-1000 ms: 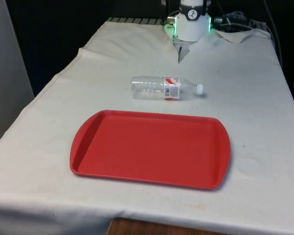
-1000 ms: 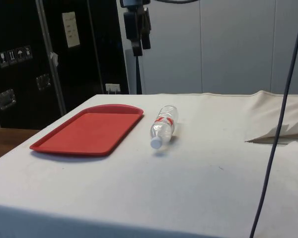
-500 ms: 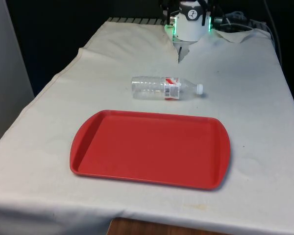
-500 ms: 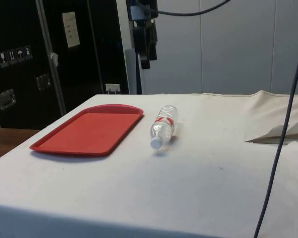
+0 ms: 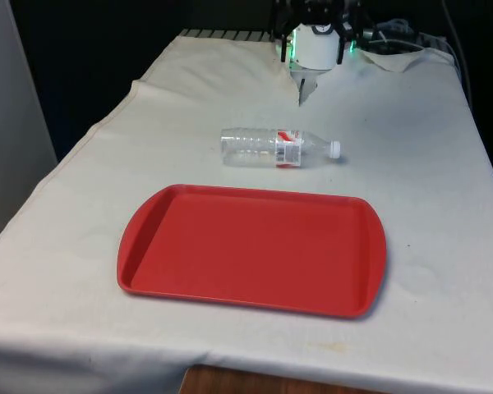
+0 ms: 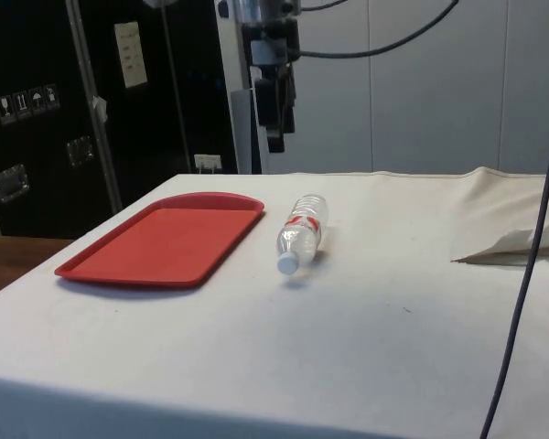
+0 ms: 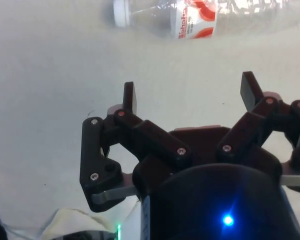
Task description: Place the bottle upright on the tray.
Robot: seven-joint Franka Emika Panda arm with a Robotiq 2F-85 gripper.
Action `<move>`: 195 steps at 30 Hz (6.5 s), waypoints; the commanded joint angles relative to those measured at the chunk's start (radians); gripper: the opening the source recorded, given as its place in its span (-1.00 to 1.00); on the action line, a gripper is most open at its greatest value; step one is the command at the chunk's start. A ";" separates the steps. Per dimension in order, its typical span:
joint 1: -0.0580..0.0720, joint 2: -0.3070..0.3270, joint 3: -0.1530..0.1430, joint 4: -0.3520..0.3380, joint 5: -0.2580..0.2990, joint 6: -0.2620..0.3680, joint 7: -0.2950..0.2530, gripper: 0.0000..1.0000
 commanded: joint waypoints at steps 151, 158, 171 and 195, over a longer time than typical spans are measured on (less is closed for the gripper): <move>-0.017 0.166 -0.082 -0.042 -0.093 0.221 -0.734 1.00; -0.017 0.171 -0.081 -0.042 -0.093 0.225 -0.772 1.00; -0.018 0.171 -0.081 -0.044 -0.093 0.224 -0.842 1.00; -0.017 0.171 -0.081 -0.043 -0.091 0.211 -0.963 1.00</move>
